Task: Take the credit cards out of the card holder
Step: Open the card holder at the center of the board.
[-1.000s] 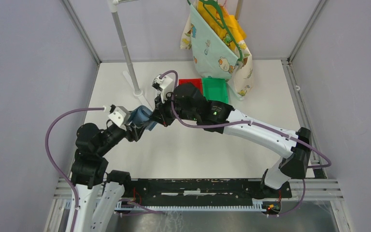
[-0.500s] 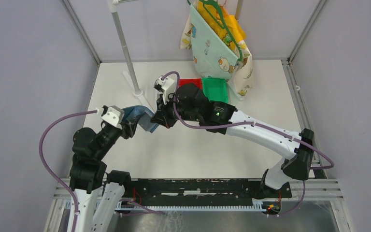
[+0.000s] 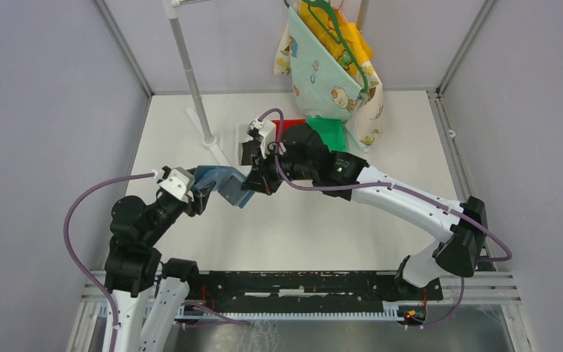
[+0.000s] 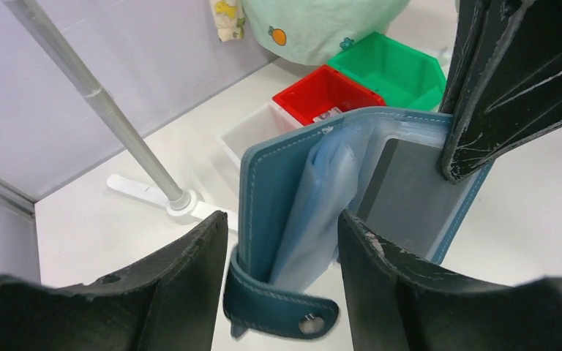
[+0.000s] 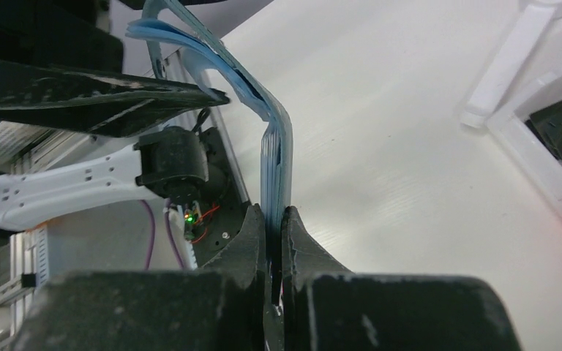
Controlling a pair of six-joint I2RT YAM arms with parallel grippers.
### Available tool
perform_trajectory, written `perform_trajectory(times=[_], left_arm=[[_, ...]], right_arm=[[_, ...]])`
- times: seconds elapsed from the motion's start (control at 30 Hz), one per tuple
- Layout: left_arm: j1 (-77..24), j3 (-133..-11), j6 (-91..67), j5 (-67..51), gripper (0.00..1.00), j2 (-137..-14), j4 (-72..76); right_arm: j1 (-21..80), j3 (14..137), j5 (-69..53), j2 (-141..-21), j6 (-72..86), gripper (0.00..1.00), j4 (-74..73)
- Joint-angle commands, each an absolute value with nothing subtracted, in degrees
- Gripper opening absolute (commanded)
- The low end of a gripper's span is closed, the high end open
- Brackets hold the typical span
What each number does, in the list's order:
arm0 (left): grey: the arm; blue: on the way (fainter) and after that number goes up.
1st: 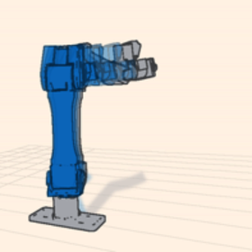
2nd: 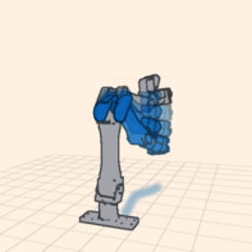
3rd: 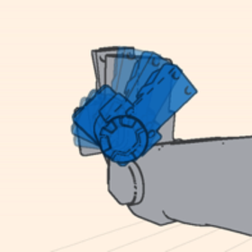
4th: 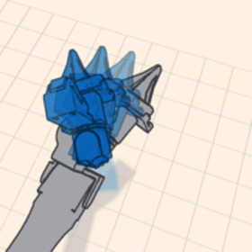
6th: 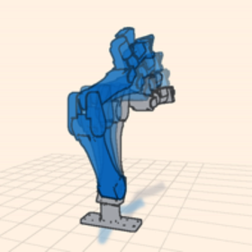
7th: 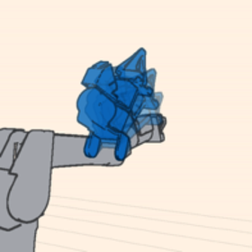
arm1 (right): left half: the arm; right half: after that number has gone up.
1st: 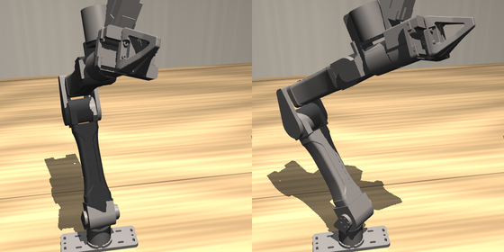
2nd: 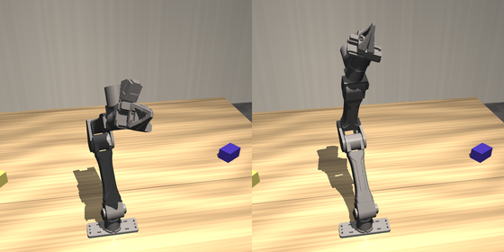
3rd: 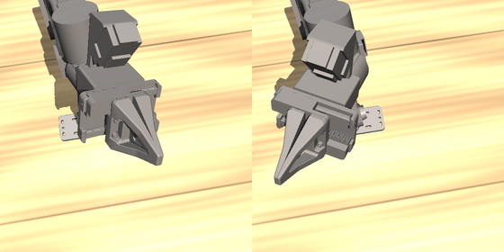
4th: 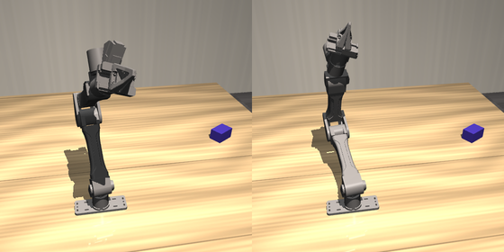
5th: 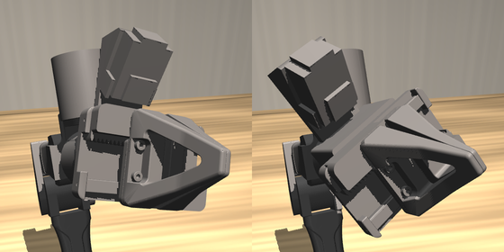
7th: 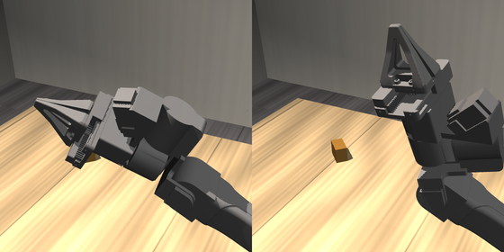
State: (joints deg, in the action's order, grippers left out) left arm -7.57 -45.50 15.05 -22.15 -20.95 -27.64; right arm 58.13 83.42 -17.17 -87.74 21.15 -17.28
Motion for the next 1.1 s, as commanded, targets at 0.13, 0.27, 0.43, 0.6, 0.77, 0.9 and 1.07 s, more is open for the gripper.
perform_trajectory(times=[0.13, 0.27, 0.43, 0.6, 0.77, 0.9, 1.07], left_arm=[[-7.2, -48.1, 19.3, -29.9, 0.63, -22.2, -31.8], [-7.2, -48.5, 21.7, -30.2, 0.63, -21.9, -33.5], [-7.2, -49.2, 24.6, -30.5, 0.63, -21.8, -35.7], [-7.3, -50.3, 25.5, -30.9, 0.63, -21.8, -36.0], [-7.2, -51.1, 26.1, -31.6, 0.62, -21.9, -36.8], [-7.2, -51.9, 26.6, -31.8, 0.59, -22.0, -37.5], [-7.3, -53.8, 22.6, -32.7, 0.31, -22.5, -36.6]], right_arm=[[56.3, 82.3, -31.0, -83.4, 20.1, 0.0, -9.9], [54.8, 81.2, -33.9, -83.1, 20.2, 0.0, -9.2], [53.8, 80.9, -35.1, -82.4, 19.8, 0.0, -9.1], [53.4, 81.2, -35.3, -82.4, 18.7, 0.0, -10.5], [53.3, 80.7, -35.4, -82.2, 17.8, 0.0, -11.2], [53.3, 80.8, -35.4, -82.1, 17.4, 0.0, -11.4], [53.3, 79.2, -36.3, -81.4, 16.6, 0.0, -10.8]])
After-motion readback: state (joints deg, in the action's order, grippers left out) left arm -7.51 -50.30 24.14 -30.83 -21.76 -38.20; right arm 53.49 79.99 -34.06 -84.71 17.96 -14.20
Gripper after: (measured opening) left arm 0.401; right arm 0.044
